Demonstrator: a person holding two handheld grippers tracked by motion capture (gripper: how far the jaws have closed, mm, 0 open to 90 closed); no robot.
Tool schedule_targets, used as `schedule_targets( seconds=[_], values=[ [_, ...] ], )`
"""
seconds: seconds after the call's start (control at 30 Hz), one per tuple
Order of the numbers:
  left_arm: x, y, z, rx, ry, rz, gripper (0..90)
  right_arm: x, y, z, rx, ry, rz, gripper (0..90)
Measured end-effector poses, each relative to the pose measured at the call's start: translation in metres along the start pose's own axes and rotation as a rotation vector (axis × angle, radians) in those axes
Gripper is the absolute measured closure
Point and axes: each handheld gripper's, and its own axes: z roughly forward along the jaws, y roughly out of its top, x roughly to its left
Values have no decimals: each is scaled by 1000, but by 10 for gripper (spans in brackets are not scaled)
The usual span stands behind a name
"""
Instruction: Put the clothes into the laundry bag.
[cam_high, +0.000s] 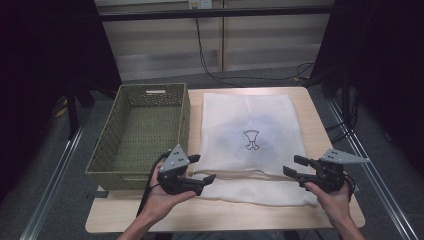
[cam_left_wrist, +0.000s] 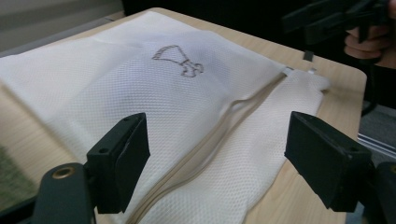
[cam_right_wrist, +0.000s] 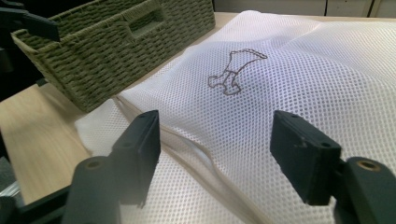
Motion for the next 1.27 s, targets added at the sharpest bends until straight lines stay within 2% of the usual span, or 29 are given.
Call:
schedule_targets(
  seconds=[0.03,0.07,0.13,0.23,0.3,0.37,0.47,0.57,0.67,0.8,0.87,0.97,1.0,1.03,1.07,1.17,1.27],
  values=[
    [0,-3,-5,-2,17,-31,217,-1,-1,-3,-7,-8,2,343],
    [-2,-6,-10,4,32,-42,229,-1,-2,-5,-11,-9,10,343],
    [-7,-13,-20,-5,41,-17,253,-2,-4,-9,-13,-23,13,343],
    [-5,-22,-34,-21,48,-26,250,0,-4,-13,-23,-27,24,356],
    [0,-27,-44,-33,76,-33,250,3,-6,-15,-12,17,26,421],
    [8,-33,-55,-48,104,-59,252,7,-10,-19,-22,2,22,384],
    [16,-39,-66,-68,128,-109,232,6,-17,-29,-19,-23,40,346],
    [16,-45,-78,-76,141,-87,204,-1,-23,-39,-35,-56,67,328],
    [18,-54,-91,-90,175,-87,203,-3,-30,-51,-55,-86,64,347],
    [22,-62,-108,-116,226,-94,270,-5,-38,-65,-62,-113,69,348],
    [25,-69,-120,-120,272,-109,271,-5,-43,-71,-63,-135,83,352],
    [34,-81,-134,-140,305,-139,297,-2,-52,-79,-55,-143,103,353],
    [36,-82,-135,-143,325,-157,307,-2,-53,-81,-57,-160,102,352],
    [38,-82,-135,-157,315,-179,306,-3,-53,-83,-64,-174,106,351],
    [37,-80,-134,-164,298,-182,307,-4,-52,-82,-70,-180,117,346],
    [30,-76,-127,-131,291,-118,313,-8,-51,-76,-51,-195,126,334],
    [33,-77,-121,-110,270,-138,323,-10,-49,-71,-55,-176,129,334]
  ],
)
